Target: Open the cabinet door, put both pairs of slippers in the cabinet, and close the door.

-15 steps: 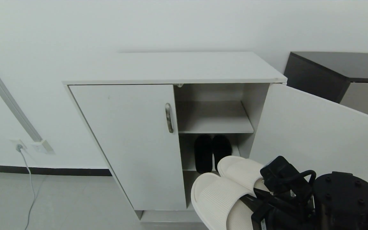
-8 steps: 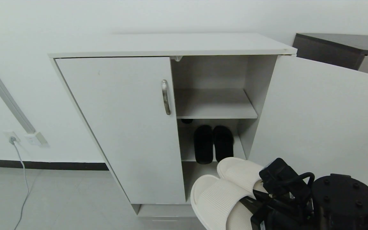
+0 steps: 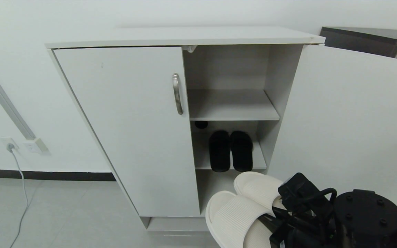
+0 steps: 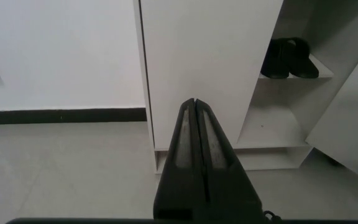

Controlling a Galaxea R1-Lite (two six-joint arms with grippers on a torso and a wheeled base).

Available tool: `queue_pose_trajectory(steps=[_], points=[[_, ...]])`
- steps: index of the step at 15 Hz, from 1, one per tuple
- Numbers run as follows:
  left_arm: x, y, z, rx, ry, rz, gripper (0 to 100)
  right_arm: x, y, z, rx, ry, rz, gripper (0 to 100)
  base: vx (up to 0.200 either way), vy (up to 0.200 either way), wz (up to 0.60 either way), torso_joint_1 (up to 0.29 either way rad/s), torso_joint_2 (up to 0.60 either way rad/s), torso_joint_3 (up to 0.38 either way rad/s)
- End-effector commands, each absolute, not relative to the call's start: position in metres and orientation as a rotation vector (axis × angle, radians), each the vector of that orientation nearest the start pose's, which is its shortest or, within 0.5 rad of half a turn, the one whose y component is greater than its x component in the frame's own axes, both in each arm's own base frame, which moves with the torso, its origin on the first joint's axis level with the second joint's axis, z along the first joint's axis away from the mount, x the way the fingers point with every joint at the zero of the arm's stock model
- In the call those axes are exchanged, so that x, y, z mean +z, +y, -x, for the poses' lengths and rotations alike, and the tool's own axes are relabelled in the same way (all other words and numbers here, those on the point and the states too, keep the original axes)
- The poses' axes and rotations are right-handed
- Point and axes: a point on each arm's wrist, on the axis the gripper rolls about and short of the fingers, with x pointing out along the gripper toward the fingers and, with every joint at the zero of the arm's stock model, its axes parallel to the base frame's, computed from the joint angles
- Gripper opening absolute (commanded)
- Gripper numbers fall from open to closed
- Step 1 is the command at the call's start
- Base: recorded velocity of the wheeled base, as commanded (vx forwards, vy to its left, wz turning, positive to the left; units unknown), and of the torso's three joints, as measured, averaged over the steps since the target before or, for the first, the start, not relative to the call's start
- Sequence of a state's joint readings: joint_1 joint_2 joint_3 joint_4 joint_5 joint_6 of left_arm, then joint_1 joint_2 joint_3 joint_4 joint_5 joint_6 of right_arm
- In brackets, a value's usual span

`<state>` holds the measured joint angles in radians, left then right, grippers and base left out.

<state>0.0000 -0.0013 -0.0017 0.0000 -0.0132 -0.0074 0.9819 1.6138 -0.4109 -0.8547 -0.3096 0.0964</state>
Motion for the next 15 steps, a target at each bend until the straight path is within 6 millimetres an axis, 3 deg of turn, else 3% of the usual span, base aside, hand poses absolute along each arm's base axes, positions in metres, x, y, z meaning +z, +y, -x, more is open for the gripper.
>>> queue_pose_trajectory(steps=[1, 4, 6, 12, 15], points=[[0.076, 0.000, 0.023, -0.012, -0.001, 0.008, 0, 0.128, 0.197, -0.139, 0.654, 0.316, 0.122, 0, 0.000, 0.000, 0.00, 0.000, 0.00, 0.000], [0.076, 0.000, 0.023, -0.014, -0.001, 0.008, 0, 0.125, 0.200, -0.140, 0.662, 0.297, 0.123, 0, 0.000, 0.000, 0.00, 0.000, 0.00, 0.000], [0.076, 0.000, 0.023, -0.014, -0.001, 0.008, 0, 0.120, 0.201, -0.140, 0.665, 0.296, 0.136, 0, 0.000, 0.000, -0.60, 0.000, 0.00, 0.005], [0.076, 0.000, 0.023, -0.014, -0.001, 0.008, 0, 0.120, 0.202, -0.136, 0.680, 0.286, 0.133, 0, 0.000, 0.000, 0.00, 0.000, 0.00, 0.000], [0.076, 0.000, 0.023, -0.014, -0.001, 0.008, 0, 0.129, 0.215, -0.142, 0.660, 0.250, 0.102, 0, 0.000, 0.000, 0.00, 0.000, 0.00, 0.000]])
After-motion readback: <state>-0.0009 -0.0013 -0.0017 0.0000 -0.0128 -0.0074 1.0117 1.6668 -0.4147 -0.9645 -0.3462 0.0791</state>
